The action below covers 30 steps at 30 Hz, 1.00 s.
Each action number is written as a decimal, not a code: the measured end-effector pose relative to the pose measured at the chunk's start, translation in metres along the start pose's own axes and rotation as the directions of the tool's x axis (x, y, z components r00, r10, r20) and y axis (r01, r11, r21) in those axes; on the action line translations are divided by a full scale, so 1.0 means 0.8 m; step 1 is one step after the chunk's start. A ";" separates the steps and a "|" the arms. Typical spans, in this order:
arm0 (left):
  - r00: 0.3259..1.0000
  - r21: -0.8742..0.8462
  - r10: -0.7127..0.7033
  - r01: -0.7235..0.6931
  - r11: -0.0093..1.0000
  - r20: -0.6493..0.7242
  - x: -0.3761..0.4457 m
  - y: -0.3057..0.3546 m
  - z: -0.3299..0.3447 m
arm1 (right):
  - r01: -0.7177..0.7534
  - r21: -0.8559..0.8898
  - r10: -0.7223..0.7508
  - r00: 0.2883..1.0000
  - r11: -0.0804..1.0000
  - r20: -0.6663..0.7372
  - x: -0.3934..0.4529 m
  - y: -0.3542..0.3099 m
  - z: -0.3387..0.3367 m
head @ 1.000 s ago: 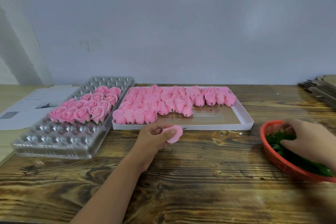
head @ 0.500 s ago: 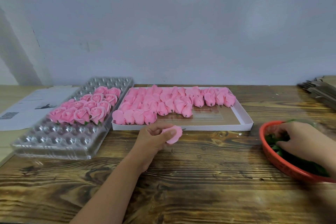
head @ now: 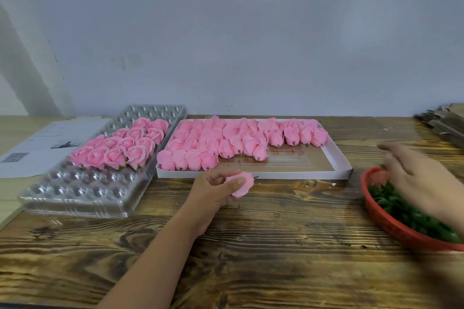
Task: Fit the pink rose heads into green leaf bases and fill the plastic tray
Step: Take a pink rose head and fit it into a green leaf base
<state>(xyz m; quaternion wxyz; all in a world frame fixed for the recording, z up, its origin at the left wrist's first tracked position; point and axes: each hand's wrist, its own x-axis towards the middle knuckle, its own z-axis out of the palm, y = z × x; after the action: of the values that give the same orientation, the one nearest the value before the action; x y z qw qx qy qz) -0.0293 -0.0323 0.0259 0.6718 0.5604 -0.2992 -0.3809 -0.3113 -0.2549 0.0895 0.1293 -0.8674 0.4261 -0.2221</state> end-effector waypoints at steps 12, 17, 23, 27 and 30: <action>1.000 0.003 -0.014 0.014 1.000 -0.011 0.001 0.000 -0.001 | 0.055 0.645 -0.246 0.946 0.762 0.211 -0.012 -0.132 0.113; 1.000 -0.033 0.003 -0.002 0.999 0.004 -0.001 -0.001 0.000 | -0.154 0.753 -0.110 0.951 0.640 0.288 -0.002 -0.142 0.158; 1.000 -0.034 0.004 -0.004 0.999 0.002 0.000 -0.002 0.000 | -0.251 0.770 -0.061 0.934 0.587 0.351 -0.012 -0.142 0.171; 1.000 -0.025 0.000 0.000 1.000 0.010 0.002 -0.004 -0.001 | -0.200 0.750 -0.110 0.934 0.631 0.341 -0.019 -0.139 0.168; 1.000 -0.024 -0.002 0.002 1.000 -0.001 0.003 -0.004 -0.002 | -0.222 0.810 -0.124 0.933 0.543 0.339 -0.024 -0.137 0.168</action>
<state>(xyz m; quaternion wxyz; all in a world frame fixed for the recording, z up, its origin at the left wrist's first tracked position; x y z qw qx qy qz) -0.0272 -0.0333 0.0222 0.6781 0.5531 -0.2937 -0.3849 -0.1807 -0.1687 0.0130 0.6085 -0.7120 0.2614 -0.2332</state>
